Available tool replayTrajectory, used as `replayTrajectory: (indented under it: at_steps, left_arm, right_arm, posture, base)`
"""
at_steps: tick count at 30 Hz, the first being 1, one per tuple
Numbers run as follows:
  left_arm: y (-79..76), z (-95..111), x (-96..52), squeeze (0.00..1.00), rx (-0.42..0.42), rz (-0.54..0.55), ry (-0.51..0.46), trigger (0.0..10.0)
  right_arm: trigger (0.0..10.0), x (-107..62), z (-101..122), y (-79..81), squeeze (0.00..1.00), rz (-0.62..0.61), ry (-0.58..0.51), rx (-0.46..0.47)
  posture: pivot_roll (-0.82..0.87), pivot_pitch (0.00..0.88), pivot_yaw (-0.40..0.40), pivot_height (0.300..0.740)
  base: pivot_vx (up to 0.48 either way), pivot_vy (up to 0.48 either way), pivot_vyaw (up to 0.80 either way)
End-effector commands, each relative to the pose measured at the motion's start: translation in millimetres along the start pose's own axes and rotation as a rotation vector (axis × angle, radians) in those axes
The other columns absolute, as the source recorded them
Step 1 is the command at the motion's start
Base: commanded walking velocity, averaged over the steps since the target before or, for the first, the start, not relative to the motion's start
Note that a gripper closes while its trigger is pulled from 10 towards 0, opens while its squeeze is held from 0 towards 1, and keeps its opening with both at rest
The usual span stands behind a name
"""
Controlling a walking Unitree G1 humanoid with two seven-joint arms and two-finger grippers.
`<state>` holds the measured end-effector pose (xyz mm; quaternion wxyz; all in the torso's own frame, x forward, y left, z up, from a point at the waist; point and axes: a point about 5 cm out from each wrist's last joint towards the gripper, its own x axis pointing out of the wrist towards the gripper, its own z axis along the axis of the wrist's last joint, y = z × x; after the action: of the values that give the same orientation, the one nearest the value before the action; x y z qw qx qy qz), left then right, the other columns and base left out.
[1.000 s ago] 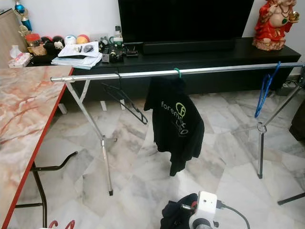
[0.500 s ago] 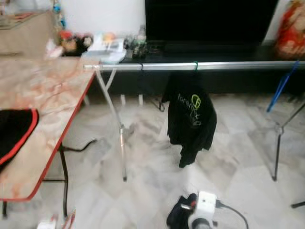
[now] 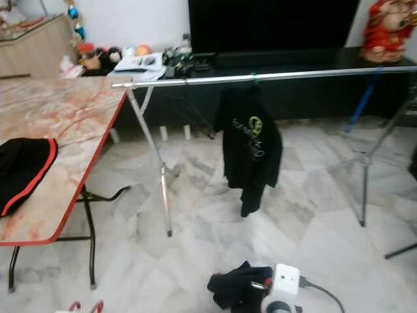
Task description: Hang hanger
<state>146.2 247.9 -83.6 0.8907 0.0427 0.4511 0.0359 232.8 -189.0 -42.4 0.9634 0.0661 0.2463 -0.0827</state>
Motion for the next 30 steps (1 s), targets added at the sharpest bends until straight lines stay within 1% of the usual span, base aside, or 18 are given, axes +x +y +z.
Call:
replayTrajectory:
  at_steps: [1, 13, 18, 22, 30]
  left_arm:
    - [6.9, 0, -1.2, 0.00, 0.009, 0.020, 0.004, 10.0]
    - [4.1, 0, -0.5, 0.00, 0.011, 0.016, 0.001, 10.0]
    - [4.6, 1, -0.5, 0.00, 0.012, 0.017, -0.004, 10.0]
    - [8.3, 5, -0.3, 0.00, 0.009, 0.021, -0.017, 10.0]
    - [10.6, 13, 1.0, 0.00, 0.009, 0.019, -0.047, 10.0]
  right_arm:
    - [10.0, 0.8, 2, 9.4, 0.00, 0.022, -0.015, 0.009]
    - [10.0, 0.6, 1, 9.4, 0.00, 0.023, -0.014, 0.009]
    - [10.0, 0.8, 2, 9.6, 0.00, 0.024, -0.014, 0.008]
    - [10.0, 1.7, 3, 10.9, 0.00, 0.027, -0.020, 0.010]
    - [10.0, 1.9, 4, 11.0, 0.00, 0.030, -0.022, 0.008]
  posture:
    - [0.05, 0.063, 0.043, 0.740]
    - [0.05, 0.064, 0.044, 0.740]
    - [0.05, 0.066, 0.044, 0.740]
    - [0.05, 0.065, 0.046, 0.740]
    - [0.05, 0.066, 0.043, 0.740]
  base:
    - [-0.304, 0.000, 0.00]
    - [-0.304, 0.000, 0.00]
    - [0.000, 0.000, 0.00]
    - [0.000, 0.000, 0.00]
    - [0.000, 0.000, 0.00]
